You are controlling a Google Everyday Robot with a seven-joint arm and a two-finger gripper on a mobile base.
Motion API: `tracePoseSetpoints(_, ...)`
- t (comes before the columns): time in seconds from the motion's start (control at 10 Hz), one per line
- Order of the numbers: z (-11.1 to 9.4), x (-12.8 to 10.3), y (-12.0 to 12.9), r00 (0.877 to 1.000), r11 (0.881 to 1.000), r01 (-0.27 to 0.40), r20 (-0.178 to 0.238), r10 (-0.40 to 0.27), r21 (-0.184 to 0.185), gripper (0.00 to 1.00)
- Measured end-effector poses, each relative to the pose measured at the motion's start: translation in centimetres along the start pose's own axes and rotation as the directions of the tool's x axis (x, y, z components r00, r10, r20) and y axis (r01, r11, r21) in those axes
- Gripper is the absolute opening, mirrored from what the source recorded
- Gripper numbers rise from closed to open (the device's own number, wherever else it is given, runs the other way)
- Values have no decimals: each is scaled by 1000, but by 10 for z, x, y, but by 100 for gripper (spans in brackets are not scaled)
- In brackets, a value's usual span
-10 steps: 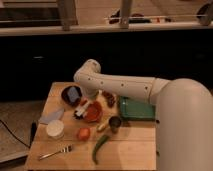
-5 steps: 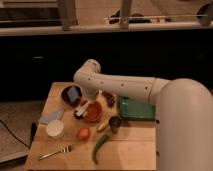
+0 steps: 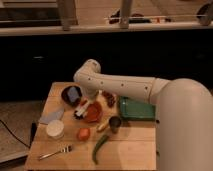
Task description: Wipe red bowl with brush
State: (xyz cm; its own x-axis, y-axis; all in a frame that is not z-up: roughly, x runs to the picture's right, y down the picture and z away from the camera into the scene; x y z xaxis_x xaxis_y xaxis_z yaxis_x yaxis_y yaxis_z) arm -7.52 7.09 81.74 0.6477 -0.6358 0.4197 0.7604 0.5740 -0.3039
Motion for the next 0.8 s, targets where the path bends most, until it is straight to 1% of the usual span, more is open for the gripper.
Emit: tracePoseSetpoints(0.8,0,0,0,1000,1000,0,0,0,0,1)
